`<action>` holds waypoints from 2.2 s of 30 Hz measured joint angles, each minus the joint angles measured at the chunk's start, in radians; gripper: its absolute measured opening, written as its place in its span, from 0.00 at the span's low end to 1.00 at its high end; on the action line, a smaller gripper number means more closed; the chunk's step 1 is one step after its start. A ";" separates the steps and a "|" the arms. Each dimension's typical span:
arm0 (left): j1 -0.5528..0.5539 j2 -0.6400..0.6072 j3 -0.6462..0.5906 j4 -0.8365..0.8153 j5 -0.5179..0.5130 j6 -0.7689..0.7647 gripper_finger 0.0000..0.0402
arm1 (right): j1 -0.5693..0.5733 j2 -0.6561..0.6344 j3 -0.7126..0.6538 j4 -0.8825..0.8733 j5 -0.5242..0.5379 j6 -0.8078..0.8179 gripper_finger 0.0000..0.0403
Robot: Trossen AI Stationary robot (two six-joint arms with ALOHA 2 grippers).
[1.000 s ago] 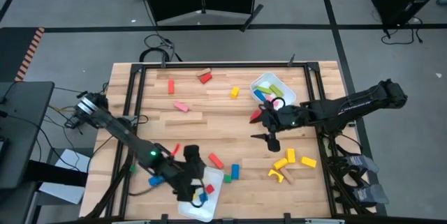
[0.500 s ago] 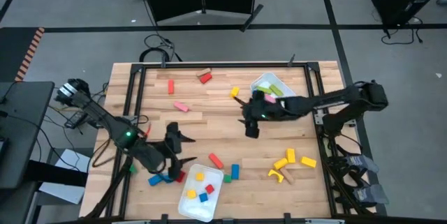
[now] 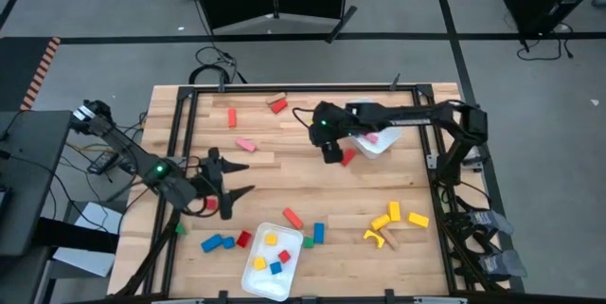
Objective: Sort blocks by size
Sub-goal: Put the red rectangle block into the top white bin
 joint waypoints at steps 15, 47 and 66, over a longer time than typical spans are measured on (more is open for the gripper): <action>0.032 -0.045 -0.070 0.030 -0.052 0.017 0.73 | -0.161 0.252 0.186 -0.283 -0.073 -0.255 0.66; 0.034 -0.044 -0.073 0.062 -0.068 0.023 0.73 | 0.015 0.066 -0.236 -0.139 0.006 -0.224 0.66; 0.034 -0.044 -0.073 0.080 -0.088 0.019 0.73 | -0.003 0.063 -0.242 -0.125 -0.089 -0.187 0.35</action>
